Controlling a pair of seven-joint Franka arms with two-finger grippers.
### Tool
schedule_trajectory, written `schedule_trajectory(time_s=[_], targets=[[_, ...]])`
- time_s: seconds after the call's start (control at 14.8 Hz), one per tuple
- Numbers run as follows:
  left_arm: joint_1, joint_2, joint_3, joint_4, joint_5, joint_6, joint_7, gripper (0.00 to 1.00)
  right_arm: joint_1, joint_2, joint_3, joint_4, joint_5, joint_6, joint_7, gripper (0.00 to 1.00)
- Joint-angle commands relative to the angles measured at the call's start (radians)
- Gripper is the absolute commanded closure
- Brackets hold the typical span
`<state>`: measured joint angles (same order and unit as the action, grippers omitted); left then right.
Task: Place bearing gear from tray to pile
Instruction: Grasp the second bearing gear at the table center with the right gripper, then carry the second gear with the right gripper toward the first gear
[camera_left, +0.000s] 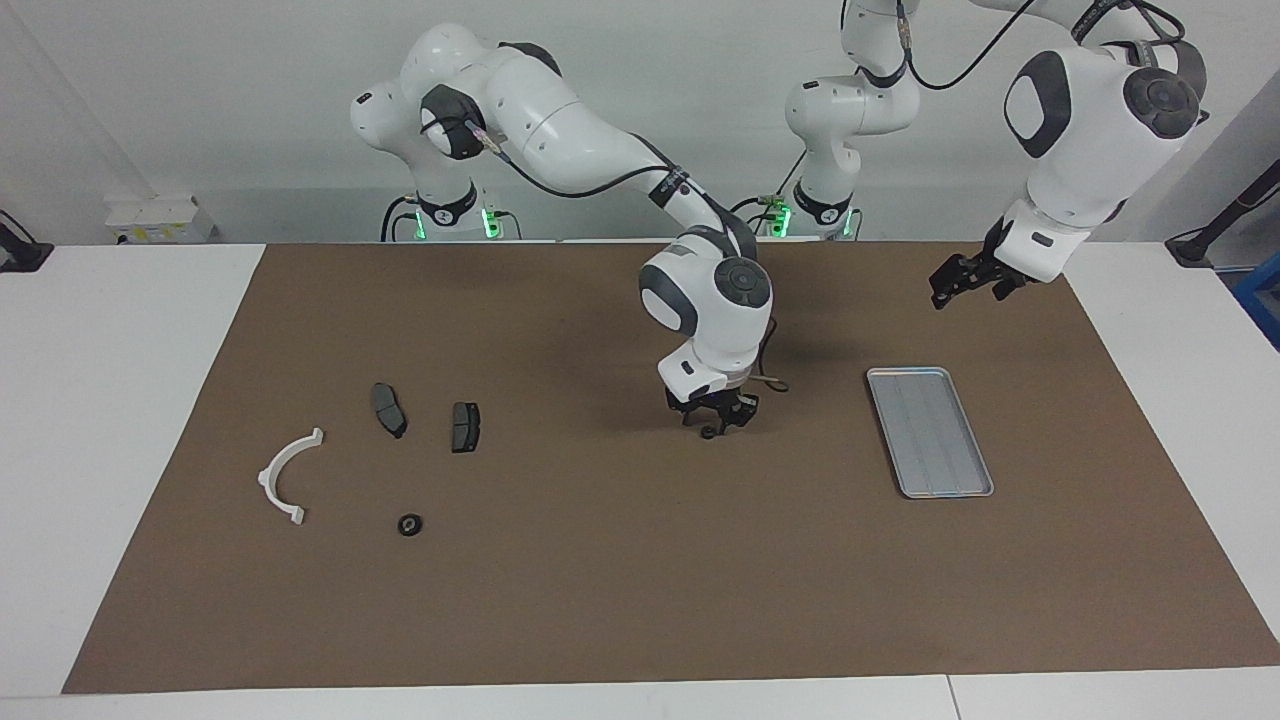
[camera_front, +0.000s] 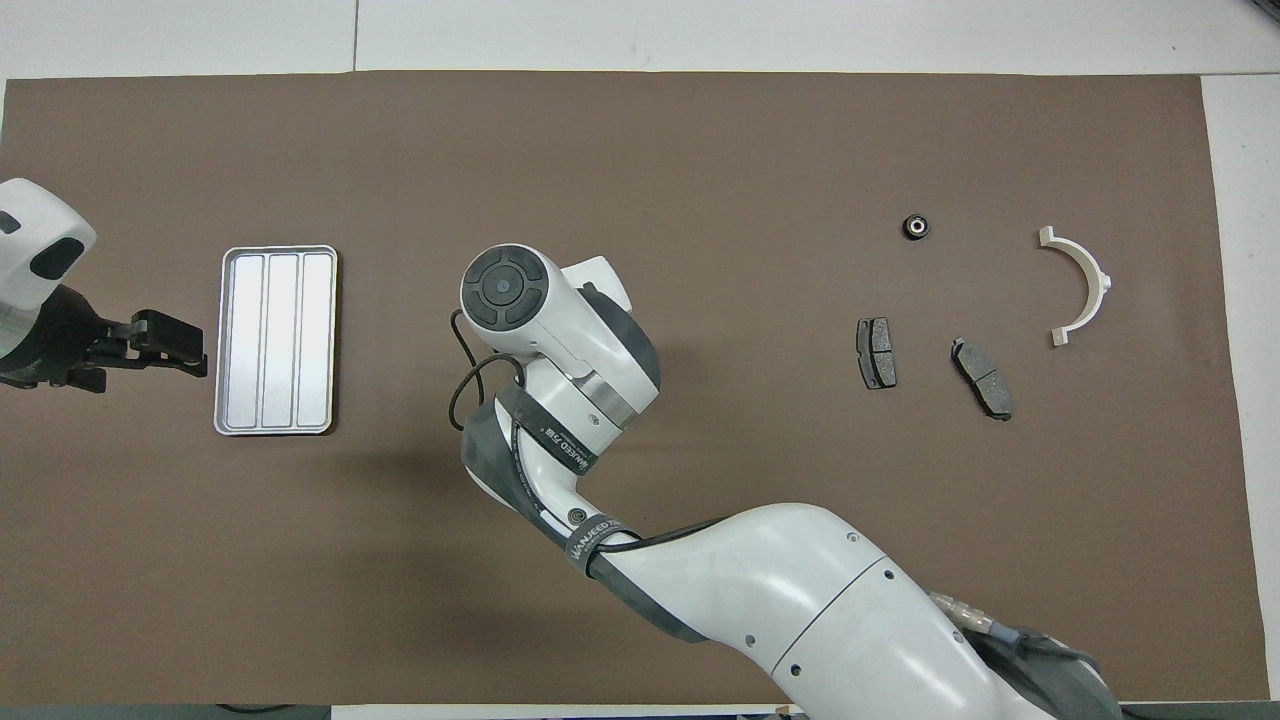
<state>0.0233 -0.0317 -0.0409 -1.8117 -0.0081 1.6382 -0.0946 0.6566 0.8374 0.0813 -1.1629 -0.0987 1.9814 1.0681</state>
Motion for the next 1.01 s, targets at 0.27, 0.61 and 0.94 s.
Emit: schedule_trajectory(time_s=[0.27,0.61,0.94], targets=[[0.017,-0.034,-0.02,-0.023,0.01,0.011,0.015,0.0,-0.005,0.016,0.0,0.022,-0.015,0.001,0.01,1.0],[0.01,-0.03,-0.068,0.003,0.0,0.023,0.015,0.0,-0.121,-0.084,-0.012,0.034,-0.018,-0.195,-0.26,1.0],[0.015,-0.03,-0.066,0.063,-0.001,-0.031,0.015,0.0,-0.378,-0.173,-0.006,0.028,-0.012,-0.271,-0.768,1.0]])
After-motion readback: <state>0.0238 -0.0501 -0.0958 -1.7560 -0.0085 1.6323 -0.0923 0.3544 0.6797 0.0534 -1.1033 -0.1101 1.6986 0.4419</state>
